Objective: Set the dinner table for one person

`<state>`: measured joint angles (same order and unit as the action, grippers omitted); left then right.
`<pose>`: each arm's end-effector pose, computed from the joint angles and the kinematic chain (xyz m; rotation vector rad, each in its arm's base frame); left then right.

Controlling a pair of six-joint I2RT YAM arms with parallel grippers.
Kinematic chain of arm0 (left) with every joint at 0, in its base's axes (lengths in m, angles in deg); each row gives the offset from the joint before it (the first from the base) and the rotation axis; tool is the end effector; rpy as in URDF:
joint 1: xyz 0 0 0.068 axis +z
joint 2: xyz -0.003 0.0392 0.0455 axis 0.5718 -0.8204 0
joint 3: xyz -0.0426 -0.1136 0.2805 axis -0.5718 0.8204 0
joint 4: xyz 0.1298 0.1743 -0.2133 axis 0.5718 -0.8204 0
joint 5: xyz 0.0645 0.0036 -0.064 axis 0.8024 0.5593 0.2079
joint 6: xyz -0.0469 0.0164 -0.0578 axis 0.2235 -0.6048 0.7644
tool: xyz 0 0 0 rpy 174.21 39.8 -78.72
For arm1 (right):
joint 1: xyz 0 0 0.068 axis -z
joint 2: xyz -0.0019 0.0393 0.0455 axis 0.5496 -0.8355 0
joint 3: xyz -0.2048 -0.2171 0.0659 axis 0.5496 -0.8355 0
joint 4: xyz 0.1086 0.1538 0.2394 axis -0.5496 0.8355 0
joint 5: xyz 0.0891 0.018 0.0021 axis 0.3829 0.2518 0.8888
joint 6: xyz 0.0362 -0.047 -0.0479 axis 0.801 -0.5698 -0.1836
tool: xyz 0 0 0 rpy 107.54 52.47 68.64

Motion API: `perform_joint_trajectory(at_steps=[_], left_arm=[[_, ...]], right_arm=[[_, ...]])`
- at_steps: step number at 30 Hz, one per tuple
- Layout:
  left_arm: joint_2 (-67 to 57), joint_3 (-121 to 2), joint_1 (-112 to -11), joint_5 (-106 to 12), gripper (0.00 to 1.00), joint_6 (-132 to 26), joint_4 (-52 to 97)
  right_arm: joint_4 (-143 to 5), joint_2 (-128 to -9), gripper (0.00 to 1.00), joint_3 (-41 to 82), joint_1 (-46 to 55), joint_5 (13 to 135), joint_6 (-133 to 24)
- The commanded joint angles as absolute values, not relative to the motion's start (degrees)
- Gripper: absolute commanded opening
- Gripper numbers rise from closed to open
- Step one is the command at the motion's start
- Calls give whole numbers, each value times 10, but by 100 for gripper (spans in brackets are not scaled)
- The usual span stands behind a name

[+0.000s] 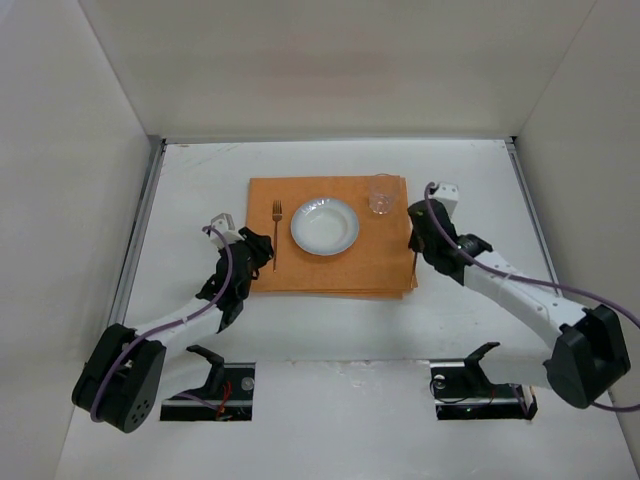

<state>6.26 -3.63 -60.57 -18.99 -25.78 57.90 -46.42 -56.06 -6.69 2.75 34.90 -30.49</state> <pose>0.2459 -0.0944 0.1828 -0.4464 1.7100 -0.5209 0.2746 0.1231 0.2560 0.2721 2.1831 -0.0496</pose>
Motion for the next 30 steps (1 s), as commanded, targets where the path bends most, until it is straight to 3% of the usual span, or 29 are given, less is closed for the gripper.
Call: perform_joint_trajectory(at_steps=[1, 14, 30], left_arm=[[71, -38, -598, -191, 35, -253, 611], [67, -39, -598, -191, 35, -253, 611], [51, -44, -598, -193, 35, -254, 611]], right_arm=[[-530, -618, 4, -15, 4, 385, -385], [-631, -781, 5, 47, -3, 489, -402], [-688, -849, 9, 21, 46, 500, -357]])
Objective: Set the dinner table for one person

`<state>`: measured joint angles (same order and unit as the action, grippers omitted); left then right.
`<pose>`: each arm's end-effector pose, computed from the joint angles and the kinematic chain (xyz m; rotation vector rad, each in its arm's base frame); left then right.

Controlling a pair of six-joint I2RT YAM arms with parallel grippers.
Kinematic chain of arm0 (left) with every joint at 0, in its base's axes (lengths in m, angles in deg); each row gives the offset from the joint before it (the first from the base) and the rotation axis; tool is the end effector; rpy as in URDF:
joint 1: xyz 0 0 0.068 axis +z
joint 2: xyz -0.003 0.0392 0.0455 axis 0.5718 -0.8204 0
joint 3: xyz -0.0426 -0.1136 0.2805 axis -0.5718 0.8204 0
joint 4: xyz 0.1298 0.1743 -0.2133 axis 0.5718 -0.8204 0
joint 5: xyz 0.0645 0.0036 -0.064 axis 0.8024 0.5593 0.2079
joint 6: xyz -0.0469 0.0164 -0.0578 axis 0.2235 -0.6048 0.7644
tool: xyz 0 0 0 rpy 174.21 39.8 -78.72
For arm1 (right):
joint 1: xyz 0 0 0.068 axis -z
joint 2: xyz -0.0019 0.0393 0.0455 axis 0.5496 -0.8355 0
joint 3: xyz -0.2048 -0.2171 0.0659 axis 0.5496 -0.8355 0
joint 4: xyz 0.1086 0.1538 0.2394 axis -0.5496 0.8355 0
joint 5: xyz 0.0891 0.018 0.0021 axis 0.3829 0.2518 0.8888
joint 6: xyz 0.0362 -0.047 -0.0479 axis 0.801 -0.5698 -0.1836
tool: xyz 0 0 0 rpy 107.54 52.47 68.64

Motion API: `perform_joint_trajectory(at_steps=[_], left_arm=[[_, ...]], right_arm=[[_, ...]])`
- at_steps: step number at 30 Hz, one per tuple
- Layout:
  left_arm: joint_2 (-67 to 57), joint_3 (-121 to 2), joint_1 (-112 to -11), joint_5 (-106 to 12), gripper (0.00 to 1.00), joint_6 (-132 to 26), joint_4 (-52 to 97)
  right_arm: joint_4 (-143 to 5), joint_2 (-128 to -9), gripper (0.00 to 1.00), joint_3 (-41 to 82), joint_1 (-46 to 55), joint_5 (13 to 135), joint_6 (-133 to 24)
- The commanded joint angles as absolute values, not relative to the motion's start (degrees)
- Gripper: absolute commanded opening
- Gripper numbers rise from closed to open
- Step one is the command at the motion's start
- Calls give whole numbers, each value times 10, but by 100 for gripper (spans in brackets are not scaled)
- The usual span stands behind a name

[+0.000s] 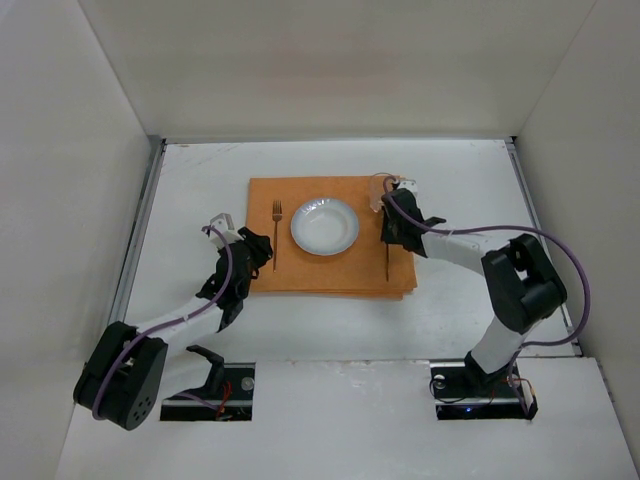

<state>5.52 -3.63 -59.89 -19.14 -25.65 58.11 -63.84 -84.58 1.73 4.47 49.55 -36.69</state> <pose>0.2479 -0.0921 0.1801 -0.4564 1.7157 -0.5114 0.3693 0.1822 0.1666 0.0561 2.3369 0.1145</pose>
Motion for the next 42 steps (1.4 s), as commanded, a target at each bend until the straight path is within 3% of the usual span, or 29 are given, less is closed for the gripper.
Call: perform_joint_trajectory(at_steps=[1, 10, 17, 24, 31, 33, 34, 35, 42], left_arm=[[51, -44, -597, -193, 35, -253, 611], [54, -43, -601, -187, 36, -257, 612], [52, -45, -603, -188, 36, -256, 612], [50, -46, -601, -184, 36, -257, 606], [37, -59, -594, -154, 37, -259, 574], [40, -63, -594, -143, 39, -260, 559], [40, -64, -594, -138, 39, -260, 557], [35, -66, -594, -130, 40, -261, 557], [33, -90, -587, -87, 42, -256, 516]], right_arm=[[-689, -855, 9, 24, 46, 500, -358], [-689, -868, 12, 21, 43, 501, -351], [-693, -869, 21, 9, 43, 507, -344], [-689, -807, 44, -3, 41, 495, -347], [-680, -682, 60, -44, 24, 457, -338], [-698, -648, 71, -68, 24, 435, -328], [-718, -633, 92, -88, 24, 421, -321], [-740, -619, 100, -107, 24, 405, -311], [-828, -587, 100, -192, 24, 338, -232]])
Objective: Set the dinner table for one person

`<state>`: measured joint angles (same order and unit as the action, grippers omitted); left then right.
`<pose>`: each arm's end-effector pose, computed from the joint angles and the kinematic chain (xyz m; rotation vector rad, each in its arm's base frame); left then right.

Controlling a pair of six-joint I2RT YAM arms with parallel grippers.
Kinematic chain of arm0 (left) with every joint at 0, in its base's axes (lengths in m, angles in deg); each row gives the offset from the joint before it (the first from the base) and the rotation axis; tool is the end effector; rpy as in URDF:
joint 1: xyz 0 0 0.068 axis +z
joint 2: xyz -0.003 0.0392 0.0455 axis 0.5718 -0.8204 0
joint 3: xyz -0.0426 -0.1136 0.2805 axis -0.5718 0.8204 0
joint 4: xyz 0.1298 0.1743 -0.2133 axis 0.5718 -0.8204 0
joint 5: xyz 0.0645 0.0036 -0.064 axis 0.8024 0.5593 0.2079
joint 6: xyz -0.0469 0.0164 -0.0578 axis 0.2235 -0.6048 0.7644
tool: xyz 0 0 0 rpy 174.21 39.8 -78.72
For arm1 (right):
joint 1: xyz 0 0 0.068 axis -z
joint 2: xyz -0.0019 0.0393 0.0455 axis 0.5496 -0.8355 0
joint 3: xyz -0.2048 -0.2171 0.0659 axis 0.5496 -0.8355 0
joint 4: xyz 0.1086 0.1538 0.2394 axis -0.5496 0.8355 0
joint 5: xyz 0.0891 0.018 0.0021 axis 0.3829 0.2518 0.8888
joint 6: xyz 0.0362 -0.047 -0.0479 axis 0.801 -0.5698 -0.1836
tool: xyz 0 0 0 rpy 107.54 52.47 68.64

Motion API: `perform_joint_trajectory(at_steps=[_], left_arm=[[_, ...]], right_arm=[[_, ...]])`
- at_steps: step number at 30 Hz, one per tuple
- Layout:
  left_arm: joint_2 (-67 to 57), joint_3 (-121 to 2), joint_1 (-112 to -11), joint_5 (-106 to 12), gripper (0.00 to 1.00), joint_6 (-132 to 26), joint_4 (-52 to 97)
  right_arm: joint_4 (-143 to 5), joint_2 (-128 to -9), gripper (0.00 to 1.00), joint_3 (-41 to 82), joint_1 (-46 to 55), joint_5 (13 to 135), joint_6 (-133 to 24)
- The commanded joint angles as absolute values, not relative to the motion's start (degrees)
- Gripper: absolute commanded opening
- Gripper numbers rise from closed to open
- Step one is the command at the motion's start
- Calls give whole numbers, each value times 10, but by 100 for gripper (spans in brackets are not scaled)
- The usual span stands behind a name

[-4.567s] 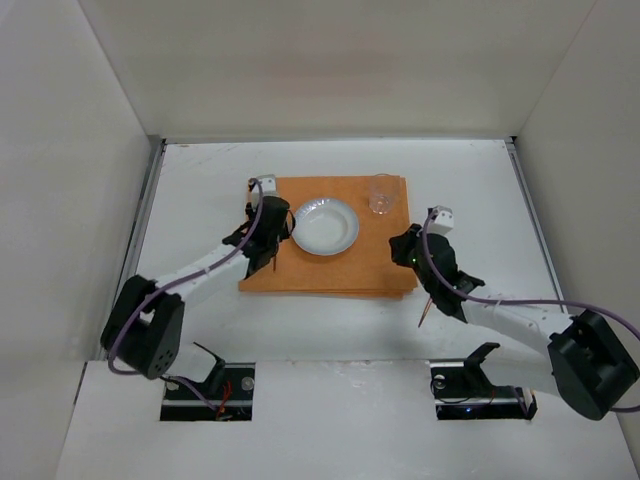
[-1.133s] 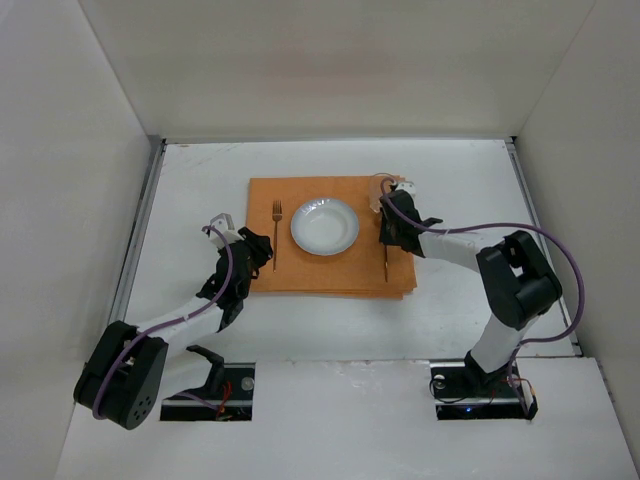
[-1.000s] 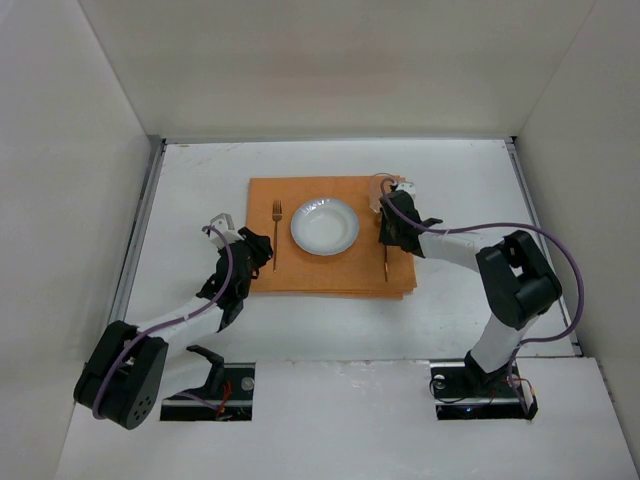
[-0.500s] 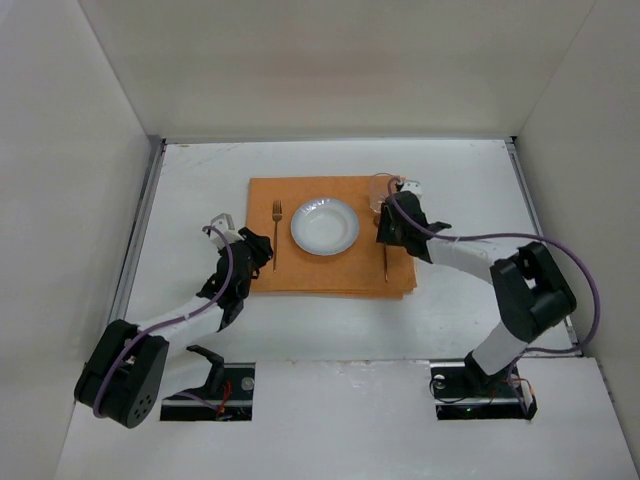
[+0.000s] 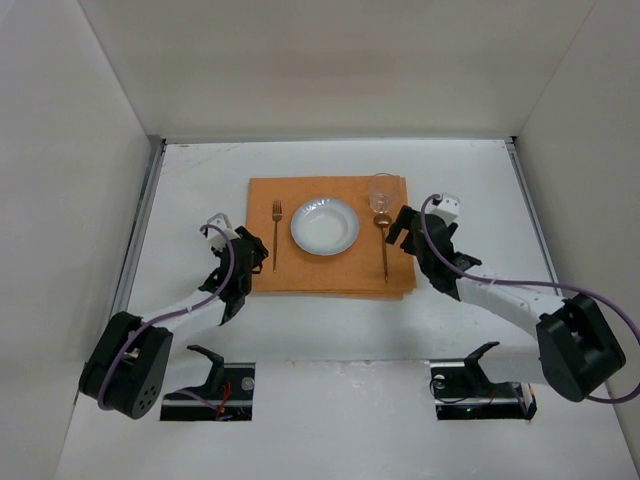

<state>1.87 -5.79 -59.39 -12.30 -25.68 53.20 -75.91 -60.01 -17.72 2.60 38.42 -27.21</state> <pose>0.2573 -0.0860 0.1678 -0.5362 1.7725 -0.3416 0.2885 0.1362 0.2138 0.3548 1.9897 0.2121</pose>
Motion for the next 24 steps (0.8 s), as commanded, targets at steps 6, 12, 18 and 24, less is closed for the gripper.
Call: perform_joint_trajectory(at_steps=[6, 12, 18, 24], left_arm=[[120, -121, -540, -74, 46, -238, 356], [170, -159, -465, -78, 50, -196, 200], [162, -185, -441, -72, 51, -184, 158], [119, -212, -446, -78, 51, -180, 167]], right_arm=[[-886, -571, 100, -242, 27, 326, -234], [-923, -574, 100, -267, 38, 335, -226], [-941, -567, 100, -281, 38, 345, -207], [-941, -517, 100, -322, 97, 372, -155]])
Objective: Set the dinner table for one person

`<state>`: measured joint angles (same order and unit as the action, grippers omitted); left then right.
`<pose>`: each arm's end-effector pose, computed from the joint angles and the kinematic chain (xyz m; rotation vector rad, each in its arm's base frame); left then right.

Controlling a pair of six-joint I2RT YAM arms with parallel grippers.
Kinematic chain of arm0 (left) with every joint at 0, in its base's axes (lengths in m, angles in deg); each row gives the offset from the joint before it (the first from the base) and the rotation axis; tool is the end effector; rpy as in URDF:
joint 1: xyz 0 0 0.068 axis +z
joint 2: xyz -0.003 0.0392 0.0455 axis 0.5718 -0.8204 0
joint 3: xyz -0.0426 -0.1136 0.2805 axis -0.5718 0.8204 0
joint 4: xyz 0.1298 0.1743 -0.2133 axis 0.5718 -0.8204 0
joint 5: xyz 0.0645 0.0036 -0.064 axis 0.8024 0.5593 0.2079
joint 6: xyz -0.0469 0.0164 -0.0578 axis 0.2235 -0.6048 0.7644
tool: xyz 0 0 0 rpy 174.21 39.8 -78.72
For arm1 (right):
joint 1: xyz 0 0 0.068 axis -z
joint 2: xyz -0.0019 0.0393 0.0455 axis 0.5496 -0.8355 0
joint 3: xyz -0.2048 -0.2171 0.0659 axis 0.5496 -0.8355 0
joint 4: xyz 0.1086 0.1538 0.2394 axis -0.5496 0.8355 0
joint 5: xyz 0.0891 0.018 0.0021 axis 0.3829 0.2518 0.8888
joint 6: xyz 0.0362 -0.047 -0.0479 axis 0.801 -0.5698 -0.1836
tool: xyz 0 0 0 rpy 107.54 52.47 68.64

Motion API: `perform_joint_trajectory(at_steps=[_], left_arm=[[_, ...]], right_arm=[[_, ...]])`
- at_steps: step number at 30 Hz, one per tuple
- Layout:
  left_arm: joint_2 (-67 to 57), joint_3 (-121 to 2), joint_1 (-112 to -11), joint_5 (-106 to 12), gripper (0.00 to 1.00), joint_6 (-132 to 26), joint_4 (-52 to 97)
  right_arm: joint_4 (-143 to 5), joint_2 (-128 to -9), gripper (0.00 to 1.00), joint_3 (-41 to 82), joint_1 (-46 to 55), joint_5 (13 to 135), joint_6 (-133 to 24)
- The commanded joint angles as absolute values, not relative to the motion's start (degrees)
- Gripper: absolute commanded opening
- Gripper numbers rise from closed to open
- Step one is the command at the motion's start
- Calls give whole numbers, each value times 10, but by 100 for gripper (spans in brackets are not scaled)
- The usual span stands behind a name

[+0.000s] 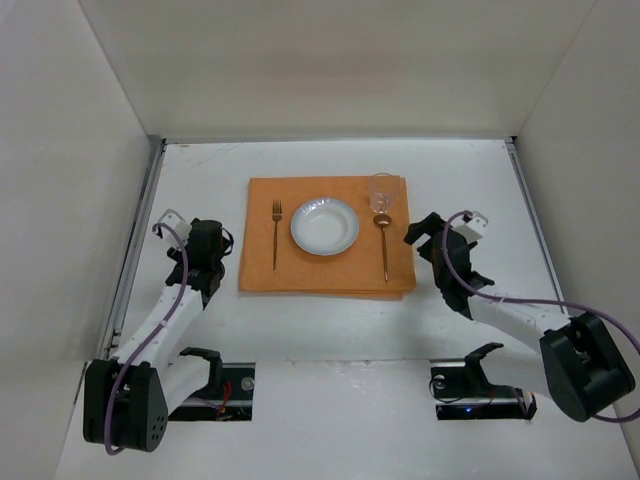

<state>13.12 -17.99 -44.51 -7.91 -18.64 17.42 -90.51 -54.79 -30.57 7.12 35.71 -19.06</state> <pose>0.2604 -0.0109 0.2241 -0.9149 1.7875 -0.0546 0.2650 0.0937 0.1846 0.6087 1.8115 0.2876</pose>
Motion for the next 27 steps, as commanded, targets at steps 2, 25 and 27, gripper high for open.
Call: perform_joint_trajectory(at_steps=[2, 25, 27], left_arm=[[107, -220, -448, -82, 51, -180, 168], [67, -226, -498, -71, 50, -197, 206], [62, -231, -501, -74, 51, -200, 205]], right_arm=[[-944, -505, 89, -333, 112, 376, -144], [-966, -530, 65, -333, 120, 434, -127], [-966, -529, 65, -335, 123, 428, -125]])
